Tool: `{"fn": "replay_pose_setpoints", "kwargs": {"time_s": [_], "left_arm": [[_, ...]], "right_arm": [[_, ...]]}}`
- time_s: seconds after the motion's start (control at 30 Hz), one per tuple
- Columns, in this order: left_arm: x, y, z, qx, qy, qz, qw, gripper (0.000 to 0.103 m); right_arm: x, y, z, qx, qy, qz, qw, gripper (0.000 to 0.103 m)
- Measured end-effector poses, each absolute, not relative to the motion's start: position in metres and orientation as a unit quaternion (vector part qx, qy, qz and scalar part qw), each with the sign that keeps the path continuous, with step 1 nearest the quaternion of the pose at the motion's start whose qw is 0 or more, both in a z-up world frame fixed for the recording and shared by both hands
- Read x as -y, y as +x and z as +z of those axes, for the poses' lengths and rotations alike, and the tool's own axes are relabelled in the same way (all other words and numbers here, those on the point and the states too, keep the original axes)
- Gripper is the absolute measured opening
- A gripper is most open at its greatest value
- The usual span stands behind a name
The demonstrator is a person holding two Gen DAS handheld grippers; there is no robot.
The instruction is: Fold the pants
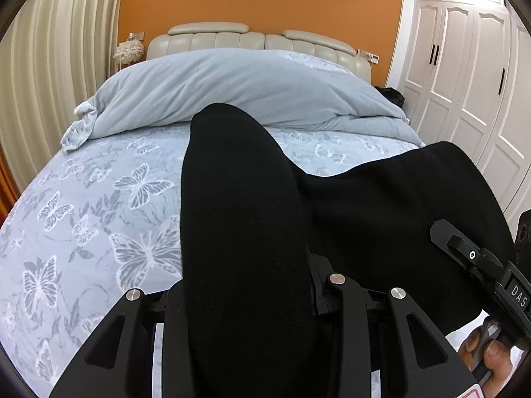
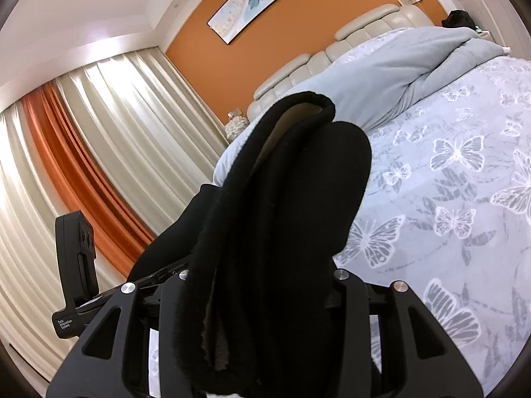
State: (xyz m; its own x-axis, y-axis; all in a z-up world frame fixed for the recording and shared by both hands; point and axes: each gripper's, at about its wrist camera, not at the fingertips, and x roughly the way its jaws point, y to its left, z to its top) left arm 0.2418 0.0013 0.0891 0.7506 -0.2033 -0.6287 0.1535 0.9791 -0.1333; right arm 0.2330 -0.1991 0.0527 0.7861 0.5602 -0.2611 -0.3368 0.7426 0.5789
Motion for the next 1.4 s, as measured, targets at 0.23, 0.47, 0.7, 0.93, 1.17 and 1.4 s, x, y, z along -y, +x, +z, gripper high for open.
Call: {"fn": "replay_pose_setpoints", "kwargs": {"time_s": [0.23, 0.47, 0.7, 0.93, 1.17, 1.4], "left_arm": [[-0.010, 0.246, 0.089, -0.331, -0.046, -0.093, 0.938, 0.032], [-0.022, 0.242, 0.082, -0.336, -0.053, -0.090, 0.936, 0.033], [-0.062, 0.280, -0.040, -0.471, -0.131, -0.075, 0.869, 0.054], [-0.122, 0.262, -0.004, -0.398, -0.254, -0.080, 0.878, 0.073], [-0.098, 0.284, -0.060, -0.489, -0.244, -0.110, 0.830, 0.049], [-0.102, 0.277, -0.011, -0.431, -0.288, -0.151, 0.842, 0.031]], "right_arm": [[0.197, 0.241, 0.056, -0.207, 0.263, 0.257, 0.907, 0.039], [0.197, 0.246, 0.037, -0.232, 0.258, 0.254, 0.903, 0.039], [0.234, 0.268, -0.060, -0.405, 0.228, 0.139, 0.874, 0.056], [0.245, 0.252, -0.020, -0.355, 0.235, 0.154, 0.892, 0.096], [0.234, 0.283, -0.084, -0.446, 0.322, 0.161, 0.819, 0.054], [0.211, 0.263, 0.011, -0.345, 0.245, 0.232, 0.876, 0.037]]}}
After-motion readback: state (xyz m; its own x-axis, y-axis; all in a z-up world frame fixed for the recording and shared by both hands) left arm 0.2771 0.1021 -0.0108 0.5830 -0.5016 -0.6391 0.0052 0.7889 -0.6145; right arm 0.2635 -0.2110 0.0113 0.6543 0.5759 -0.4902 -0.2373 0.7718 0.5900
